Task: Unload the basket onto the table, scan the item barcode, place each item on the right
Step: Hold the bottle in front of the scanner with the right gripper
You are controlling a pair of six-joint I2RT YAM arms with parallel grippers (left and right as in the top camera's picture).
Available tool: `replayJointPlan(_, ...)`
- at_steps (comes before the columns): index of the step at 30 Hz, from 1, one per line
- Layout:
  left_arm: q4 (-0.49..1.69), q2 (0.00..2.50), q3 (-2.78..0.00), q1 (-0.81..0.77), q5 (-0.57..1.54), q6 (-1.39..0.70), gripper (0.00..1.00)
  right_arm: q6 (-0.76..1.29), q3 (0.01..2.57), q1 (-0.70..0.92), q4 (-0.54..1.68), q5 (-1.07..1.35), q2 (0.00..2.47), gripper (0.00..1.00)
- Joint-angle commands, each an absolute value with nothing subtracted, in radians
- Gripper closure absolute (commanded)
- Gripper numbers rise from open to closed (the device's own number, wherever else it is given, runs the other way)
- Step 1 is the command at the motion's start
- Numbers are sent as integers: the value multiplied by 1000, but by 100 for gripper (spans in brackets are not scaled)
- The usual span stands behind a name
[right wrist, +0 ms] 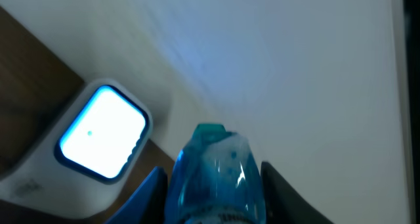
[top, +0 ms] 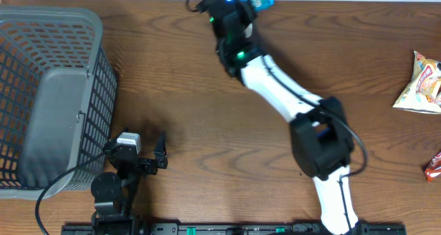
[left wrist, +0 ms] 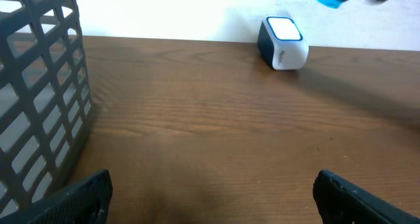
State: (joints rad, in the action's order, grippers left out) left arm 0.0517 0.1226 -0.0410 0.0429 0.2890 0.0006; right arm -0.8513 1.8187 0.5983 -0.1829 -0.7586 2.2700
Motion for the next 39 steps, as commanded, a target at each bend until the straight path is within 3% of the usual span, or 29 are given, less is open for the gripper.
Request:
replayJointPlan(1,65,122,-14,43,295,7,2,-1039,1851,622,-313,-851,2321,95)
replayJointPlan(10,65,122,-14,43,295,7,2,-1202,1853,627,-531,-857,2459,93)
replayJointPlan(31,65,122,-14,43,295,7,2,-1184,1891,621,-543,-775,2489,93)
replayJointPlan(39,65,122,-14,43,295,7,2,-1244,1911,615,-572,-943,2489,88)
